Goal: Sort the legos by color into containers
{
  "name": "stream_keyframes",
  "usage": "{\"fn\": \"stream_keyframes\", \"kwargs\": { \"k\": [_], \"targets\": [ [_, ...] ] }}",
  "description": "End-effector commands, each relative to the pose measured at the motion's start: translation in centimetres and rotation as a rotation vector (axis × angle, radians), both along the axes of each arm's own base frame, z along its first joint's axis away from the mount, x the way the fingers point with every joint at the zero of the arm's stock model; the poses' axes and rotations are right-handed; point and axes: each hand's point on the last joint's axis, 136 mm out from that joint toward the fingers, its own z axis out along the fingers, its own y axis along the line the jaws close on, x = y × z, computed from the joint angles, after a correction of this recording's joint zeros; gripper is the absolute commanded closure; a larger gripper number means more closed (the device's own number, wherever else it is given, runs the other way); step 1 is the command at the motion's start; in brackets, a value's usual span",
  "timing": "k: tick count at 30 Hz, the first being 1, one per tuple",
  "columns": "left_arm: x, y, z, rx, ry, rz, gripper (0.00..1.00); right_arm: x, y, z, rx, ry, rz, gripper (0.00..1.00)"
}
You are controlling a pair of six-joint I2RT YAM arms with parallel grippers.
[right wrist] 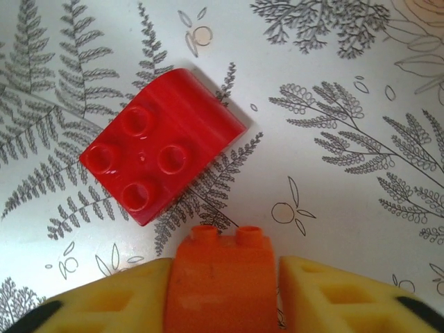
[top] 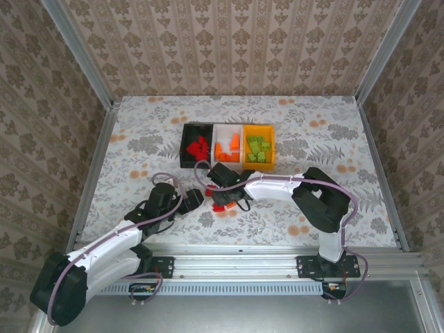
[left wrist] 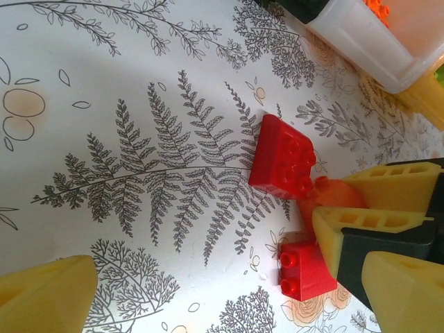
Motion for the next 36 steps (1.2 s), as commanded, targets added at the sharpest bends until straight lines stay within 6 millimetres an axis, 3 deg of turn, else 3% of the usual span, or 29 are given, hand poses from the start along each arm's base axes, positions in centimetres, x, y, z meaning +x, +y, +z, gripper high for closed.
{"fn": "stream_keyframes", "kwargs": {
  "k": [1,4,7,12,17,23,28,32,36],
  "targets": [
    [-0.2,0.4,0.0,0.012,0.013,0.016,0.0,0.8,-0.7,-0.3,-0.028,-0.039,-0.036,0.64],
    [-0.1,0.4,0.0,0.015,0.011,0.016,0.0,1.3,-1.1,0.9,-0.032,-0.076,-0.059,0.67],
    [0.1,0.2,0.1,0.013,0.003,0.012,0.0,2.4,-1.5,3.5,-0.017,-0.133,-0.083,0.67],
    [0.4,-0.3,-0.2,0.018,0.014,-0.002,0.0,7.5,-2.6,8.1,-0.013,-0.253,-0.159,0.66],
    [1.3,-0.8,0.0,0.024,-0.001,-0.016,0.0,13.3,-3.5,6.9,-0.137,-0.328,-0.246,0.66],
    [3.8,-1.4,2.4,0.006,-0.062,-0.033,0.0,17.3,-3.5,7.1,-0.143,-0.339,-0.297,0.65],
    [4.4,-0.7,2.4,-0.006,-0.05,-0.015,0.0,18.0,-3.3,7.1,-0.14,-0.327,-0.287,0.54],
    [4.2,-0.7,2.2,-0.015,-0.039,-0.02,0.0,17.4,-3.0,9.1,-0.105,-0.345,-0.27,0.46],
    [3.9,-1.1,2.1,-0.04,-0.032,-0.033,0.0,13.2,-2.2,11.8,-0.073,-0.387,-0.225,0.45]
  ]
}}
